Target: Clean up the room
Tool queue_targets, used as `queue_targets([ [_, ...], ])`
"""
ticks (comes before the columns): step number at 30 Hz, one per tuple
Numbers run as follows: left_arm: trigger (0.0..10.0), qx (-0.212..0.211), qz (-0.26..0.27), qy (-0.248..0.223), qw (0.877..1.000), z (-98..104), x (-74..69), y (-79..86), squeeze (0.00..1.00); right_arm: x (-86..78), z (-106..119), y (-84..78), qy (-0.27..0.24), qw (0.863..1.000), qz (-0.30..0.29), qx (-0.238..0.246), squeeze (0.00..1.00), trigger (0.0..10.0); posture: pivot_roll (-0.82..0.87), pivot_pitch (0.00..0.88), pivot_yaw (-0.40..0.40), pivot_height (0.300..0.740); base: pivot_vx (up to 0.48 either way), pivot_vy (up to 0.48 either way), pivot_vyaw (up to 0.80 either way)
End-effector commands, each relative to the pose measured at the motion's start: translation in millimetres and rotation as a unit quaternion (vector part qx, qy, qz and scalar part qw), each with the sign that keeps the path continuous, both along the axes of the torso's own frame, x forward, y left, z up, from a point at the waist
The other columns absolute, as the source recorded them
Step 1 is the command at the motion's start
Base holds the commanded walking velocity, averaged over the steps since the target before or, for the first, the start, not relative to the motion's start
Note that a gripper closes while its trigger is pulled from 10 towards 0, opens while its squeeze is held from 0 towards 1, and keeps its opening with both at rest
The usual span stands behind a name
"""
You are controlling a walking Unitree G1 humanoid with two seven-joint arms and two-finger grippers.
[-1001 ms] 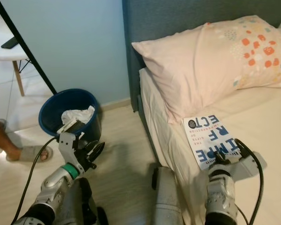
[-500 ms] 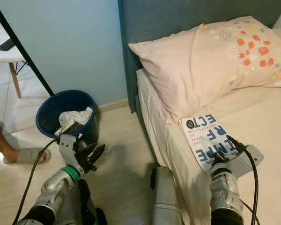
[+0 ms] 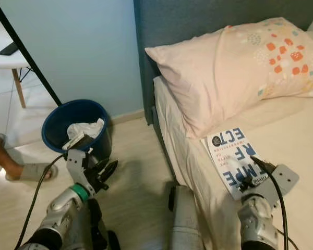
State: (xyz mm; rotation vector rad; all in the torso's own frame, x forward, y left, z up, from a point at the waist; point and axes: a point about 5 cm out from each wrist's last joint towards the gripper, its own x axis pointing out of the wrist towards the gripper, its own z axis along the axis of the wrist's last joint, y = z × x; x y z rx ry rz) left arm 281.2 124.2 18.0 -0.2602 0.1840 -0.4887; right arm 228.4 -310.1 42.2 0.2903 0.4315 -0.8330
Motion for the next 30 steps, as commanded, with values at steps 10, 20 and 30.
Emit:
queue_targets([
  [10, 10.0, -0.005, -0.013, 0.028, 1.0, -9, -5.0, -4.8, 0.0, 8.0, 40, -8.3, -0.029, 0.997, -0.006, -0.078, 1.0, 10.0, -0.25, 0.092, 0.131, 0.56, 0.0, 0.0, 0.0],
  [20, 10.0, 0.016, 0.111, 0.104, 0.988, -26, -6.6, 26.0, 0.0, 80.2, 69, 100.1, -0.245, 0.908, 0.335, 0.044, 0.0, 10.0, -0.23, 0.049, 0.099, 0.56, 0.0, 0.0, 0.0],
  [30, 10.0, 0.027, 0.25, 0.243, 0.937, -69, -54.6, 72.6, 0.0, 54.3, -41, 136.9, -0.041, 0.883, 0.459, 0.094, 0.0, 10.0, -0.18, 0.0, 0.048, 0.59, 0.0, 0.0, 0.0],
])
